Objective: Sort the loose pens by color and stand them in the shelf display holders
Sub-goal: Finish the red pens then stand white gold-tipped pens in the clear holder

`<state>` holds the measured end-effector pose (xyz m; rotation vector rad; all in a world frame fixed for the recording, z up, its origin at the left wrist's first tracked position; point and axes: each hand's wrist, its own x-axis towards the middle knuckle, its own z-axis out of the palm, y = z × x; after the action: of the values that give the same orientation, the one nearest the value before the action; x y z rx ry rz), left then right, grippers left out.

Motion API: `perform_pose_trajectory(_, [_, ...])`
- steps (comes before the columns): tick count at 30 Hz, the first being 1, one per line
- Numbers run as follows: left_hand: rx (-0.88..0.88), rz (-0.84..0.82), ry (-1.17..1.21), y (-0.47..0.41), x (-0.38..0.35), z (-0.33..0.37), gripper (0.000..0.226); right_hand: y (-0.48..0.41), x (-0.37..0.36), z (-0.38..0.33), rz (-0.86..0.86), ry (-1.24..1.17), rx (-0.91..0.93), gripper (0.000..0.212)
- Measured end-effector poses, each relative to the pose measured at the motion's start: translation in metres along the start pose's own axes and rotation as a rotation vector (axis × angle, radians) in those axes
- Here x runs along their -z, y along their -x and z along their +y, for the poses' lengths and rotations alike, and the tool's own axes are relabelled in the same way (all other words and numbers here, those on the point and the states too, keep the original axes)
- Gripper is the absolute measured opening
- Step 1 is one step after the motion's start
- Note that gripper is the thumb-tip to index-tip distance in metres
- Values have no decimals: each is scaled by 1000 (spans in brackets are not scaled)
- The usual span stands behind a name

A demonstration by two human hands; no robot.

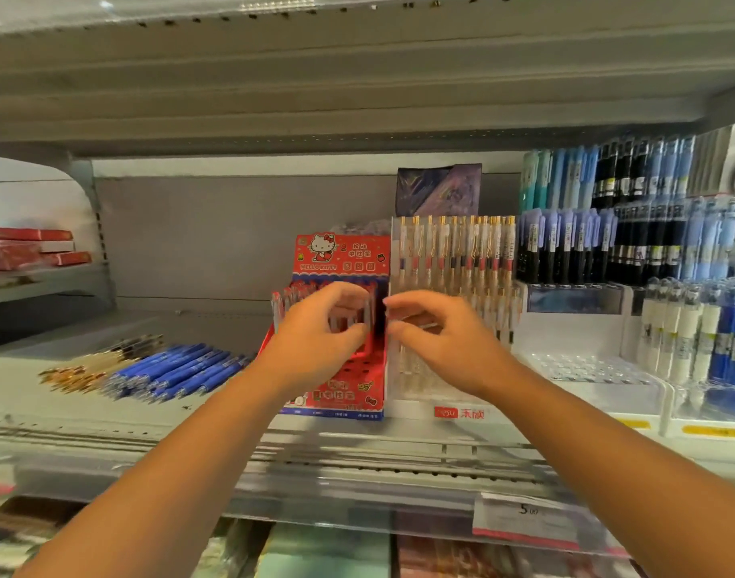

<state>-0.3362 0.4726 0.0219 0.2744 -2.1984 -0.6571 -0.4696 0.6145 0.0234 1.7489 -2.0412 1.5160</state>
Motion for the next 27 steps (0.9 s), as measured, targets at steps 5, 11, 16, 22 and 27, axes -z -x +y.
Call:
perform_pose_trajectory(5, [163, -8, 20, 34, 61, -35, 29, -11, -49, -32, -181, -24, -44, 31])
perform_pose_trajectory(11, [327, -41, -101, 60, 145, -99, 37, -42, -129, -73, -241, -98, -119, 33])
perform_pose_trajectory(16, [435, -71, -135, 73, 218, -155, 37, -76, -205, -99, -223, -93, -201, 31])
perform_pose_trajectory(22, [529, -110, -220, 73, 287, -216, 33, -125, -281, -113, -226, -8, -273, 15])
perform_pose_trajectory(27, [580, -141, -266, 50, 304, -260, 25, -167, -328, -119, -296, 72, -321, 18])
